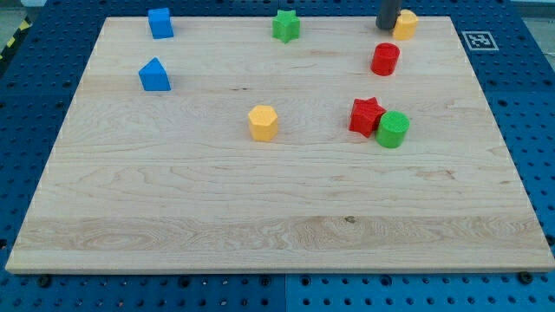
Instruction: Move the red circle closer to blue triangle
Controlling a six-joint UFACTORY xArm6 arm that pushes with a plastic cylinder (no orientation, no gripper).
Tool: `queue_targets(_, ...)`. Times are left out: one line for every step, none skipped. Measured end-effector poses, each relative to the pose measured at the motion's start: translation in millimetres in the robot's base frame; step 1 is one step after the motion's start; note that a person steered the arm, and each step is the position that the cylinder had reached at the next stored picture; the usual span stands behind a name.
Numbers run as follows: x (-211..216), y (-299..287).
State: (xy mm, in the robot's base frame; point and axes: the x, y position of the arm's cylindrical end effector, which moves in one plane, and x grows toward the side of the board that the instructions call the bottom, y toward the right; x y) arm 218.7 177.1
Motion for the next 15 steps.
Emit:
queue_targets(25, -15)
queue_targets(63, -15)
queue_targets(94, -15)
queue_targets(105, -15)
queue_targets(105, -15)
queue_targets(101, 5)
queue_targets(106, 53)
queue_targets(122, 38)
queue_targets(122, -2)
queue_targets(122, 2)
queue_targets(126, 46)
queue_targets(140, 35)
queue_targets(144, -4)
queue_targets(145, -45)
queue_targets(152, -88)
